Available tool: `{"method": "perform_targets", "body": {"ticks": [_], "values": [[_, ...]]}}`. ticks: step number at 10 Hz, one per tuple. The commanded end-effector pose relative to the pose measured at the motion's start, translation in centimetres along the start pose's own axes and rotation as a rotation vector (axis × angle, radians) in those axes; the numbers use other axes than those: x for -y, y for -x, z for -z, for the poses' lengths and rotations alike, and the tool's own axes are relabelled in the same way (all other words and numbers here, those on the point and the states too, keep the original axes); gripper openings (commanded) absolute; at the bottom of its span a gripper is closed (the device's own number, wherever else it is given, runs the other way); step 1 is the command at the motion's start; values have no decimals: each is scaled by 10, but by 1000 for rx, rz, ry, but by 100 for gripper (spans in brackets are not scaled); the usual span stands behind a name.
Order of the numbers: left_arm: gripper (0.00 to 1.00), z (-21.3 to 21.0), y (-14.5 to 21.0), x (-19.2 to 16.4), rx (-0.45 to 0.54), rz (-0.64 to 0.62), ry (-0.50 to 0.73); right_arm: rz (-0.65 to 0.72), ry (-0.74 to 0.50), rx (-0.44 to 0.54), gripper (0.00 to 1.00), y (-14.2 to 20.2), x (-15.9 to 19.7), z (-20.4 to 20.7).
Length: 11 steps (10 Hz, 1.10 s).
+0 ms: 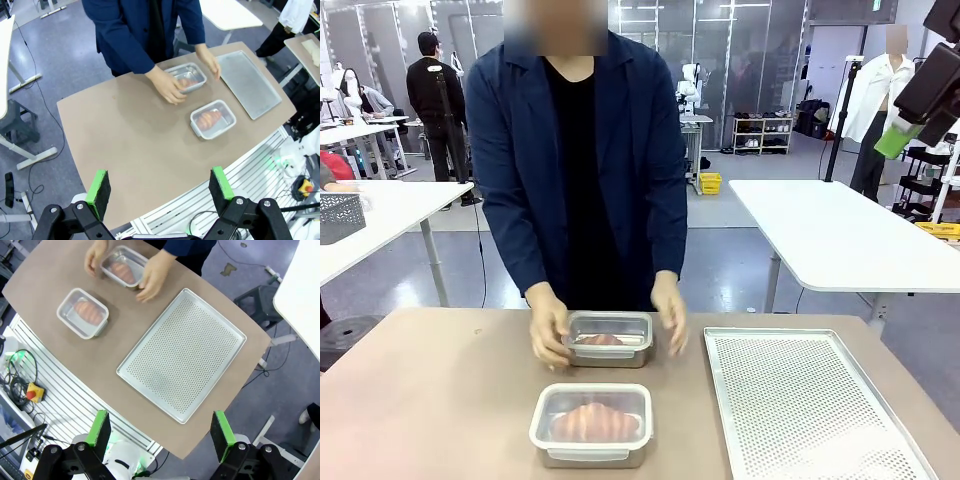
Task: Place the bread into the airtight container.
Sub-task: Pick up a Butter Roll and place it into an empty Airtight Container.
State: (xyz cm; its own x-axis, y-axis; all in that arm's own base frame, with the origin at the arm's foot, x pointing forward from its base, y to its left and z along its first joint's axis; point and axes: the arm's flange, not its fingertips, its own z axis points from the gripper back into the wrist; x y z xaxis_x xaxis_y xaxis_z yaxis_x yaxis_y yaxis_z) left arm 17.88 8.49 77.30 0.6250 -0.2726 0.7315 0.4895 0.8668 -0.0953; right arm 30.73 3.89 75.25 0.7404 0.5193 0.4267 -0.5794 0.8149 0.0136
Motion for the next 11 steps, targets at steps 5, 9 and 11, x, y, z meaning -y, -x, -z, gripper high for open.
{"method": "perform_targets", "body": {"ticks": [5,9,11], "values": [[100,-2,-1,1,4,10,11,-15,6,4,100,2,2,0],[100,-2,-1,1,4,10,11,-15,6,4,100,2,2,0],[100,-2,-1,1,4,10,11,-15,6,4,100,2,2,0]]}}
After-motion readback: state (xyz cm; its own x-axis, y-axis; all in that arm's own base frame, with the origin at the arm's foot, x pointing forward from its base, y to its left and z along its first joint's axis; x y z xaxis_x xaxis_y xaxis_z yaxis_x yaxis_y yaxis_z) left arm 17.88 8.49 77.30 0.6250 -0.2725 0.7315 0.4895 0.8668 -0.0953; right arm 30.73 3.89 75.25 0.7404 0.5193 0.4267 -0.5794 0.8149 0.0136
